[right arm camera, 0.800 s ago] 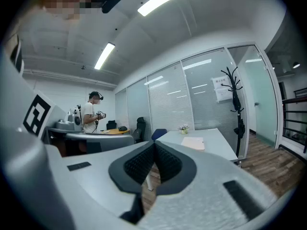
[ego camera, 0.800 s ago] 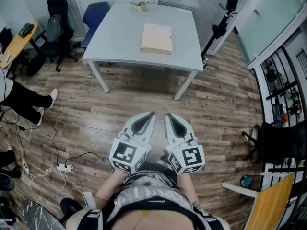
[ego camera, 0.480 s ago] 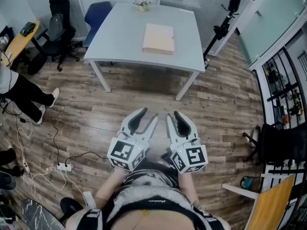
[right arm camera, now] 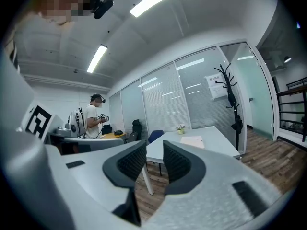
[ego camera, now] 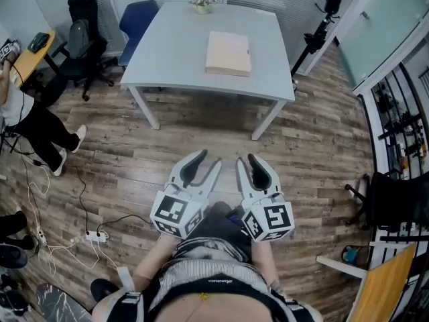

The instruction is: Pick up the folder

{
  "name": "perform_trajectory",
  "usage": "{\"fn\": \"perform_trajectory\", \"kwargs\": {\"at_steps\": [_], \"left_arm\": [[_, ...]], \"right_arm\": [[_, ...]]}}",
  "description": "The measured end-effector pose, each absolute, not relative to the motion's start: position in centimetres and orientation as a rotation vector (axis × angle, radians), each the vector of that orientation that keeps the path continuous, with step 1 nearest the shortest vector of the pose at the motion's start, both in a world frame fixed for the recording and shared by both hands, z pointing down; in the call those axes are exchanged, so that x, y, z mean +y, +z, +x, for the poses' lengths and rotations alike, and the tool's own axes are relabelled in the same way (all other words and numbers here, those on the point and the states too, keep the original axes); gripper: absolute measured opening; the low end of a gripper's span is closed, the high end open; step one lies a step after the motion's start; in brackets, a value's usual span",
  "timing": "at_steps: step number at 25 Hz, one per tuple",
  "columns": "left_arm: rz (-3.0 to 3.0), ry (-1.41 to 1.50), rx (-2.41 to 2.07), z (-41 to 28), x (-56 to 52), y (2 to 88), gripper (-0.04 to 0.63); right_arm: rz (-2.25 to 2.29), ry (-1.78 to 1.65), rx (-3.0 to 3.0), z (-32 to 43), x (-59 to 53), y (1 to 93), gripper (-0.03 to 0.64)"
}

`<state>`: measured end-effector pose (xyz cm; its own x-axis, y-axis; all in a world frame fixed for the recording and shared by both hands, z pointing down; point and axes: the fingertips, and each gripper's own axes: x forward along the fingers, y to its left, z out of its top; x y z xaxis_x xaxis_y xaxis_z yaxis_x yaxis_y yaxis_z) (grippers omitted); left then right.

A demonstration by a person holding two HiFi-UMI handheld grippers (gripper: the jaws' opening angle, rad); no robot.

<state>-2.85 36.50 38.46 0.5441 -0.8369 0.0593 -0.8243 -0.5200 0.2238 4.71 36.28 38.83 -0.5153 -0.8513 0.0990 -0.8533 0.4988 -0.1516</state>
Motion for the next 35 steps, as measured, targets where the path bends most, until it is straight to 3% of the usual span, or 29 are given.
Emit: {"fn": "perform_trajectory", "kwargs": {"at_steps": [9, 35], "left_arm": [[2.553, -0.1, -1.425, -4.3, 31.4, 38.3, 0.149], [2.497, -0.11, -1.505, -1.0, 3.4, 37.3, 0.149]], "right_arm": [[1.523, 0.278, -2.733, 3.4, 30.8, 38.8, 0.118], [1.381, 0.306, -2.806, 5.2, 2.7, 37.3, 0.127]]}}
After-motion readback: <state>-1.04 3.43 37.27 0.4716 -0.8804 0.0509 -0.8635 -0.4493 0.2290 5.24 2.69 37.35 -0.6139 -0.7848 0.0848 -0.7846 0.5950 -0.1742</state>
